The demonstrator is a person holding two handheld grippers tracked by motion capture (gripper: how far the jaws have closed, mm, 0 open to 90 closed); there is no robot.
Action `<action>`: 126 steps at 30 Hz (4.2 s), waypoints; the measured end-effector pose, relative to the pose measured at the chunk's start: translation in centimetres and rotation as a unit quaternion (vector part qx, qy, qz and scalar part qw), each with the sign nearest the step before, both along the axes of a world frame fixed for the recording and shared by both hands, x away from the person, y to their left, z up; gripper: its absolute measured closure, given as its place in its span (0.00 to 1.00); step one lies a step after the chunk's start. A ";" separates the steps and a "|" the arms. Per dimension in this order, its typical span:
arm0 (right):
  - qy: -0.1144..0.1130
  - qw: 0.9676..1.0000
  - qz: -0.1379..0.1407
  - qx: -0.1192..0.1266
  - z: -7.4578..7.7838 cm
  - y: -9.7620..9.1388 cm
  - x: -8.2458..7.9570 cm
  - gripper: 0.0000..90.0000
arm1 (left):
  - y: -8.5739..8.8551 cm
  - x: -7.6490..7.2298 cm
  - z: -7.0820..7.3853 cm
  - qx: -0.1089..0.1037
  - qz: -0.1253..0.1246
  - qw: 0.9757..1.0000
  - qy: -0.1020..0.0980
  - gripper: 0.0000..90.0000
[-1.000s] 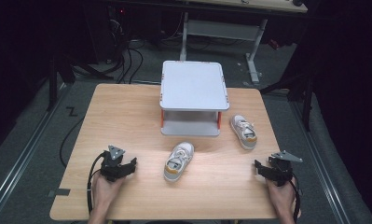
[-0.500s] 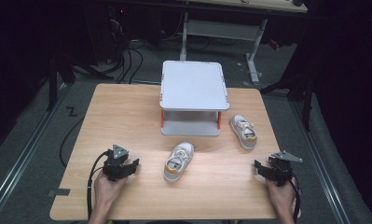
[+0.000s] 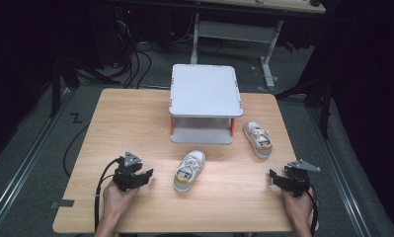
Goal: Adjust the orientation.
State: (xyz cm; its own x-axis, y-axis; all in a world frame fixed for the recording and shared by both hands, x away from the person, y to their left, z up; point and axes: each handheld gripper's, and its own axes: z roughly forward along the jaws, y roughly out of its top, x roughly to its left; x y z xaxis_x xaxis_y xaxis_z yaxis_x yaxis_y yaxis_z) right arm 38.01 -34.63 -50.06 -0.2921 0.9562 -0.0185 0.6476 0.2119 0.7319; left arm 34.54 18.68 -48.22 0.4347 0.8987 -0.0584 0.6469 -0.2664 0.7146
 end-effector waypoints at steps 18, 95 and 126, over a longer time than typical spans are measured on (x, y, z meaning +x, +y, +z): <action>0.000 1.000 0.000 0.000 0.0 0.0 0.0 0.37 | -5.0 0.0 3.8 -0.011 -0.082 0.996 -0.023 0.54; 0.000 1.000 0.004 -0.001 0.0 0.0 0.0 0.36 | -13.8 1.0 3.3 0.020 -0.058 0.998 -0.030 0.88; 0.000 1.000 0.000 0.001 0.0 0.0 0.0 0.40 | -5.4 0.8 3.1 -0.089 -0.033 0.994 -0.047 0.38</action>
State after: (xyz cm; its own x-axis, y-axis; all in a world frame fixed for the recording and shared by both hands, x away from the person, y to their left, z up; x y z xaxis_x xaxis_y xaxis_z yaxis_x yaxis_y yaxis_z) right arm 38.02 -34.61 -50.05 -0.2919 0.9563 -0.0164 0.6476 0.2102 0.7324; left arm 35.39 13.25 -45.08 0.5040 0.8466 -0.1709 0.5605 -0.1700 0.8105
